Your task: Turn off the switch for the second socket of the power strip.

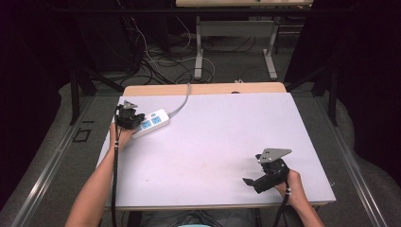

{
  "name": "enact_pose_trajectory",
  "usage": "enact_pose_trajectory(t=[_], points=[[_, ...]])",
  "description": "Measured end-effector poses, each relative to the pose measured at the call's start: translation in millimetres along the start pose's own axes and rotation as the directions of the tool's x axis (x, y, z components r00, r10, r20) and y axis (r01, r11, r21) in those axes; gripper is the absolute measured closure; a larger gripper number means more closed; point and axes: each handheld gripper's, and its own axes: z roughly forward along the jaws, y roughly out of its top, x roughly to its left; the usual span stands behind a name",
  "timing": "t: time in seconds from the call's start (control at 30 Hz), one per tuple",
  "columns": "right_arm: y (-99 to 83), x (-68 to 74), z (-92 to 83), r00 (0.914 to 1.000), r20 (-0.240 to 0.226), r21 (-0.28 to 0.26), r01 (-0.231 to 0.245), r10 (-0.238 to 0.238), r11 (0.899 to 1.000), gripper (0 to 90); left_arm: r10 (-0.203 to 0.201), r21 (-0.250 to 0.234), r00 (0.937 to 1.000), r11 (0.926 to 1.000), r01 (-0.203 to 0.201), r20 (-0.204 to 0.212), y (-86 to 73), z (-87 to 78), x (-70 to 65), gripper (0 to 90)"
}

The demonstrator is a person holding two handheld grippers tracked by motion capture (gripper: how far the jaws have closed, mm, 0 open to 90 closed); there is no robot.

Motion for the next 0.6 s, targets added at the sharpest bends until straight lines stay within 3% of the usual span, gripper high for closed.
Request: enact_pose_trajectory(t=[0.47, 0.53, 0.6], points=[[0.0, -0.4, 0.2, 1.0000, -0.008, 0.004, 0.004, -0.004, 1.000, 0.4, -0.008, -0.003, 1.0000, 1.0000, 0.008, -0.005, -0.7, 2.0, -1.0, 90.0], [0.1, -0.2, 0.0, 1.0000, -0.006, 0.007, 0.004, -0.004, 1.000, 0.4, 0.019, 0.001, 0.9996, 0.9998, -0.019, -0.019, 0.1, 1.8, -1.3, 90.0], [0.0, -0.4, -0.1, 1.0000, -0.006, 0.004, 0.005, -0.005, 1.000, 0.4, 0.017, 0.000, 0.9997, 0.9999, -0.017, -0.018, 0.1, 1.9, -1.2, 90.0]])
